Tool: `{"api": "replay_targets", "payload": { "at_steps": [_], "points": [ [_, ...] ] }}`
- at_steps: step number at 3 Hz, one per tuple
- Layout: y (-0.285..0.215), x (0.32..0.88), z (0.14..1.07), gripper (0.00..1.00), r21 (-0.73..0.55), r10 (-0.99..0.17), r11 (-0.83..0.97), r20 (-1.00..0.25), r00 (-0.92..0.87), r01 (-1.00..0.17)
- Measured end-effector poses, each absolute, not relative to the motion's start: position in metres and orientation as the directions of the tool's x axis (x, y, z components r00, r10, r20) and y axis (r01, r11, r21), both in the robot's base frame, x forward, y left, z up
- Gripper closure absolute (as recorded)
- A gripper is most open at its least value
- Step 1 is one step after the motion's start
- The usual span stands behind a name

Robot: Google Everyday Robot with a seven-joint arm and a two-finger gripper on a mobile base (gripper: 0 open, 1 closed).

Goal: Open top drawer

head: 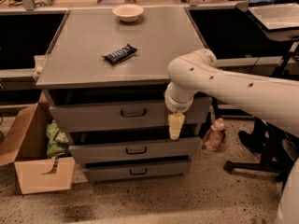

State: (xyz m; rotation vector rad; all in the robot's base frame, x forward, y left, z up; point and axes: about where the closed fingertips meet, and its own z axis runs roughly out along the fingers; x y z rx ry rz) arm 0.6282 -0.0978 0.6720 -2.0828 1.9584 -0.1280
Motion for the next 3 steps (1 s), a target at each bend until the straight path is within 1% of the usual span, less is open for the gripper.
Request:
{"api": "replay_targets", "payload": {
  "at_steps": [1,3],
  "points": [
    [-0.096,0.632,0.664,0.00,-0.246,-0.987,-0.048,-0.137,0.084,-0.968],
    [-0.096,0.630,0.652,0.50,-0.225,-0.981,-0.056,-0.167,0.096,-0.973]
  ]
}}
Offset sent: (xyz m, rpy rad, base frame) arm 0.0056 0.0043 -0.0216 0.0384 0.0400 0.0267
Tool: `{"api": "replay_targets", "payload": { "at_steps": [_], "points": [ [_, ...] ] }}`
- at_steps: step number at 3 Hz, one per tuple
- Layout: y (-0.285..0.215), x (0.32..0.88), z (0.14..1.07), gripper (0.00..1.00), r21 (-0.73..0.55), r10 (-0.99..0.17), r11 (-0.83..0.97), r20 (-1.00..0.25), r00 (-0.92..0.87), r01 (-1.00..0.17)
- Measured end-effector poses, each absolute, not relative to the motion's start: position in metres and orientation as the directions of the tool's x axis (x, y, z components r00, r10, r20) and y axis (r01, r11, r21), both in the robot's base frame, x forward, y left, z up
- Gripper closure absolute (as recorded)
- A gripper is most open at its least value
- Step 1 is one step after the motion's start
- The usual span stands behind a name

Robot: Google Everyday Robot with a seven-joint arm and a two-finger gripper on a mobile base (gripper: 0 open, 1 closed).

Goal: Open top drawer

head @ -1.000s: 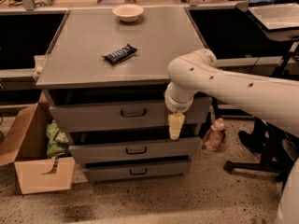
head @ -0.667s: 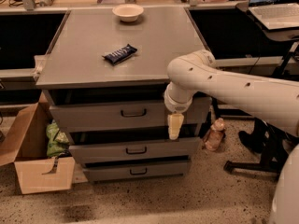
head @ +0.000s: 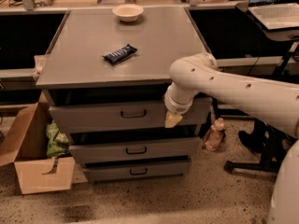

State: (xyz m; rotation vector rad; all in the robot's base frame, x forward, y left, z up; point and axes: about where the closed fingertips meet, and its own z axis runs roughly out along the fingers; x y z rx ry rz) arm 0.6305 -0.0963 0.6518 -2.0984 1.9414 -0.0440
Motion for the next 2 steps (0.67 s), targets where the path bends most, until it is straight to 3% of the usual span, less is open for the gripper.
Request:
{"api": "replay_targets", "payload": {
  "at_steps": [2],
  "points": [
    [-0.0924,0.6202,0.6584,0.97,-0.228,-0.976,-0.074,-0.183,0.118,-0.971]
  ]
}}
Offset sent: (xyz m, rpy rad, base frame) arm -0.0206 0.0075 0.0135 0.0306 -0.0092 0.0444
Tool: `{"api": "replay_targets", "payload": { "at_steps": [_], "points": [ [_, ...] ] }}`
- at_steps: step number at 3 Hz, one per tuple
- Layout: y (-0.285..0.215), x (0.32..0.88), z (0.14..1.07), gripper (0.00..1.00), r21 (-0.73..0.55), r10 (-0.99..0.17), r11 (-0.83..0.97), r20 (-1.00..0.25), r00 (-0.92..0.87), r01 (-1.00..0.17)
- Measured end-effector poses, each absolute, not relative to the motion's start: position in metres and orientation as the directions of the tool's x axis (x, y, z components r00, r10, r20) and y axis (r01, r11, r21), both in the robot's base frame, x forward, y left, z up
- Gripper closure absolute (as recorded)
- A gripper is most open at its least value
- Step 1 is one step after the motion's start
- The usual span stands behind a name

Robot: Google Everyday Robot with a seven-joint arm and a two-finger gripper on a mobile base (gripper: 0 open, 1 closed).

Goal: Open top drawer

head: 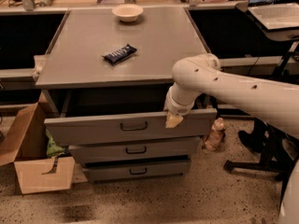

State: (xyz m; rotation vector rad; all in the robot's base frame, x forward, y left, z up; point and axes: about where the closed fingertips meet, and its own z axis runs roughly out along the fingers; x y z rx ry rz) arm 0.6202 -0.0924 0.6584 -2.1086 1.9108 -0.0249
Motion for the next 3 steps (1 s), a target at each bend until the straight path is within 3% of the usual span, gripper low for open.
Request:
{"api": "replay_targets", "payload": {
  "at_steps": [1,2,3],
  "points": [
    [-0.0920,0.6200,0.6619,1.00,-0.227,-0.976,-0.075,-0.184,0.119,-0.971],
    [-0.0920,0.6200,0.6618,0.82,-0.227,-0.976,-0.075,-0.184,0.119,-0.971],
    [-0.0920,0.6200,0.6617,0.53,-0.227,-0.976,-0.076,-0.184,0.119,-0.971]
  ]
}}
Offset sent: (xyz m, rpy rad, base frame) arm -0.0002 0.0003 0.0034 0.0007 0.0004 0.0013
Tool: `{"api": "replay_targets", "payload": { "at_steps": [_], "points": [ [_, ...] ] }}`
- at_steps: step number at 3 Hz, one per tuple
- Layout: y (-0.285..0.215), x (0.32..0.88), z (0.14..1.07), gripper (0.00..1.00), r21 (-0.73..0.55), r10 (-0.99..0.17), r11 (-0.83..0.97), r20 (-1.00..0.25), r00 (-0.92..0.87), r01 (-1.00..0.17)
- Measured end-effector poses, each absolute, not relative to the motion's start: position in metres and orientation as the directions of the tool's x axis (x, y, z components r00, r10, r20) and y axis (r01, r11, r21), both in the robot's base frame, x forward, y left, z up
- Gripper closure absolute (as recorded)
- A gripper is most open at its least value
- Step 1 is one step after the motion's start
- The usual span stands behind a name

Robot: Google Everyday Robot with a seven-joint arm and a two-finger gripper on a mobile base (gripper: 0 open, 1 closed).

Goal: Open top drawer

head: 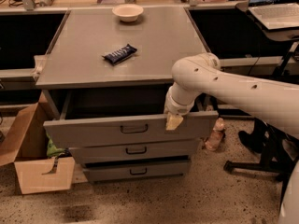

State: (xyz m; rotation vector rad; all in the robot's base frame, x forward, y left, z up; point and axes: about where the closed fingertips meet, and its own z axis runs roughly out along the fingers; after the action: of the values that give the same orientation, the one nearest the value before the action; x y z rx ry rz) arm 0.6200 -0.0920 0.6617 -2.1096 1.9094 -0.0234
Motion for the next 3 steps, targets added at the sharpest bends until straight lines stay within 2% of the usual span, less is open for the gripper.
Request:
{"api": "replay_targets", "payload": {
  "at_steps": [2,3],
  "points": [
    [-0.0920,0.6200,0.6617,0.00,-0.227,-0.976,-0.076,-0.184,0.119,-0.971],
    [-0.0917,0.6169,0.6597,0.00,-0.215,-0.975,-0.082,-0.184,0.122,-0.973]
  ]
}}
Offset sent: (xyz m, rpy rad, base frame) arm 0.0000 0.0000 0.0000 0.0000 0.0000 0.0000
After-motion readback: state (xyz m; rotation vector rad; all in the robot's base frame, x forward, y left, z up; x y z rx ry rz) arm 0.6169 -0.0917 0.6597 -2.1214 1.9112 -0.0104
